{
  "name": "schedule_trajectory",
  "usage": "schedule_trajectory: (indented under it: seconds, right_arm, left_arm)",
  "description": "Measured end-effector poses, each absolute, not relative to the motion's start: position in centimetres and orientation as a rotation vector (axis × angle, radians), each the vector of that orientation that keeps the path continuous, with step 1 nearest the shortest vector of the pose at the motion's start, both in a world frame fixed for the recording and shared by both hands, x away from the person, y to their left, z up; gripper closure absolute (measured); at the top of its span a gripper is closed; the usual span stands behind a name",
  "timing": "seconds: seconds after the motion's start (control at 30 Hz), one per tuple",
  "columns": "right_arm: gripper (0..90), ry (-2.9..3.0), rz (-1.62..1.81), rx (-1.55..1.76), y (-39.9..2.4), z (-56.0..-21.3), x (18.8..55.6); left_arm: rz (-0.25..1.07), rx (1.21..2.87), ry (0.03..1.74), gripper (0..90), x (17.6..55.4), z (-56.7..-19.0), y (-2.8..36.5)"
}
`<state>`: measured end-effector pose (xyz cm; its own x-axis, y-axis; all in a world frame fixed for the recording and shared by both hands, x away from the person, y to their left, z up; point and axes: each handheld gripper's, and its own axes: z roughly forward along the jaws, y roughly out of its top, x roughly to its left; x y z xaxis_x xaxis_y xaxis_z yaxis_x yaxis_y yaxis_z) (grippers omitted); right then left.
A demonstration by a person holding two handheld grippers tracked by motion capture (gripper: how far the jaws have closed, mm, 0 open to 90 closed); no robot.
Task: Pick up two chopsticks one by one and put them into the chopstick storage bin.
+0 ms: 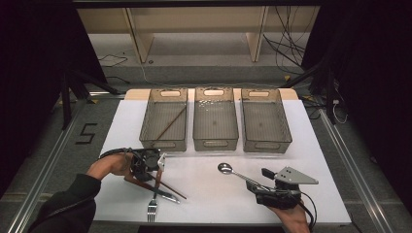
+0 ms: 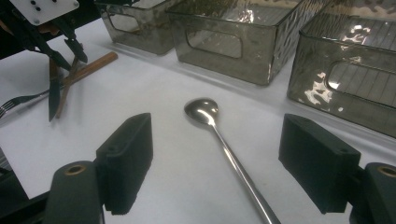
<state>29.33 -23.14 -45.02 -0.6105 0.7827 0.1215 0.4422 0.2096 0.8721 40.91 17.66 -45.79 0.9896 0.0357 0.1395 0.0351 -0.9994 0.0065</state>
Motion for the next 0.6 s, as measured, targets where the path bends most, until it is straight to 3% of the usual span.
schedule_trajectory:
  seconds: [0.23,0.6]
  right_arm:
    - [26.8,2.145,1.359,1.144,-23.1,-45.0,29.3]
    - [26.8,2.147,1.358,1.142,-23.1,-45.0,29.3]
  left_arm:
    - [0.265,3.116,-0.023,82.0,40.8,-45.9,17.7]
    - [0.378,3.066,-0.045,83.3,41.0,-44.5,18.1]
